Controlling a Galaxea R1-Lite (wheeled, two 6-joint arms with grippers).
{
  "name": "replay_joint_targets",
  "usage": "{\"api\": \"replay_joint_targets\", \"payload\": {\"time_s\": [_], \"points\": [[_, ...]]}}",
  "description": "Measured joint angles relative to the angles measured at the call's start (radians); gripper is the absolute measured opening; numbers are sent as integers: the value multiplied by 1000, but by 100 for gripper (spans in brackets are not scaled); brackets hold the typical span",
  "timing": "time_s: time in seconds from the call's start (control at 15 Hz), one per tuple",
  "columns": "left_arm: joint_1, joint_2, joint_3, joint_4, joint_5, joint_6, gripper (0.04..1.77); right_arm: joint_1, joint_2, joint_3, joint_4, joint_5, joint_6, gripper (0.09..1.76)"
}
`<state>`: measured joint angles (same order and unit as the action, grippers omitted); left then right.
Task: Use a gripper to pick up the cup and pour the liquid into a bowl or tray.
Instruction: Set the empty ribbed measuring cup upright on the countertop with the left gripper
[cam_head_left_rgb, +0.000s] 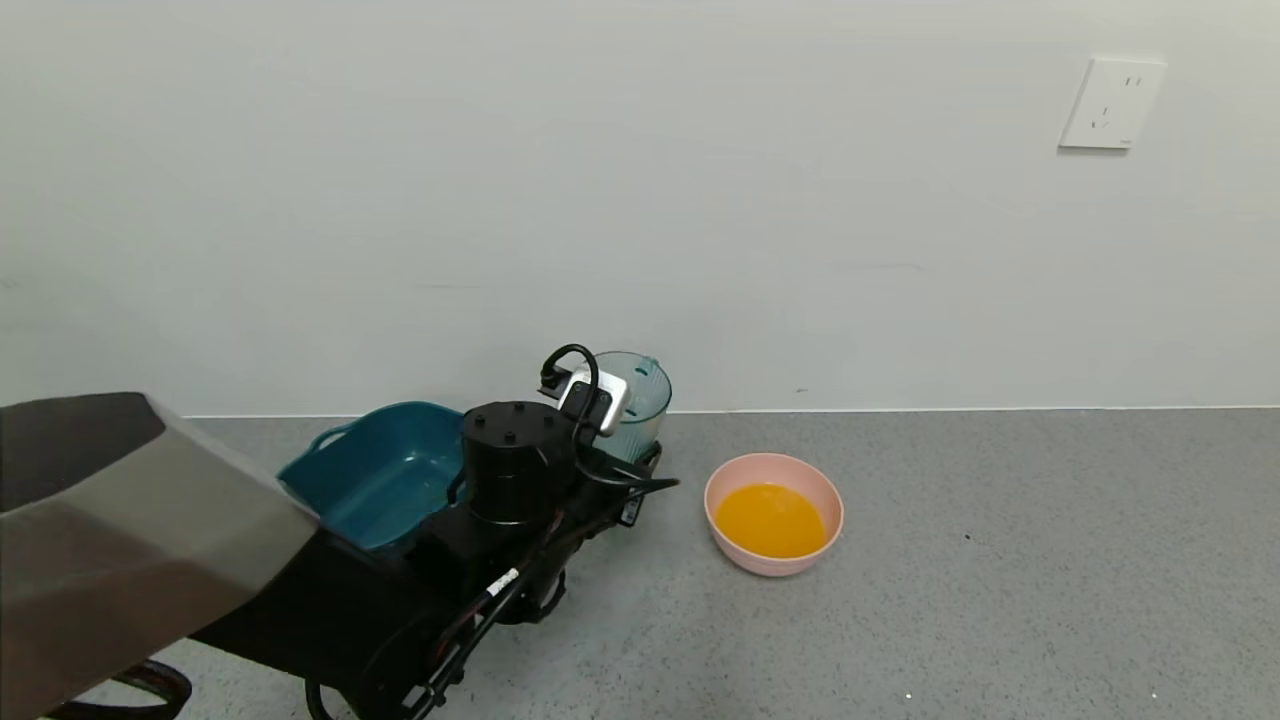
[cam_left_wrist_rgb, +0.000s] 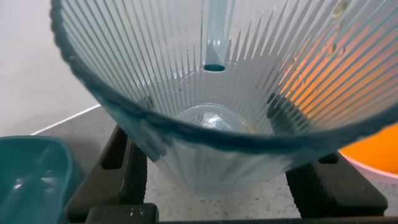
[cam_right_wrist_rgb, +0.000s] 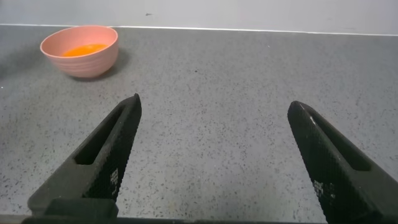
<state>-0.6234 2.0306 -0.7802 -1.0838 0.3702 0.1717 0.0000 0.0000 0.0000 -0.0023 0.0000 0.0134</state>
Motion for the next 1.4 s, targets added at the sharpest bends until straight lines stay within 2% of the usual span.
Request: {"api": "replay_joint_targets", "payload": {"time_s": [0.47,0.6,1.4], "points": [[11,132,-16,-134,3,-140,125,0,0,0,0,0,0,171],[16,166,-36,-138,6,-179,125,0,0,0,0,0,0,171],[67,348,-187,-134,35,-273,125,0,0,0,0,0,0,171]]}}
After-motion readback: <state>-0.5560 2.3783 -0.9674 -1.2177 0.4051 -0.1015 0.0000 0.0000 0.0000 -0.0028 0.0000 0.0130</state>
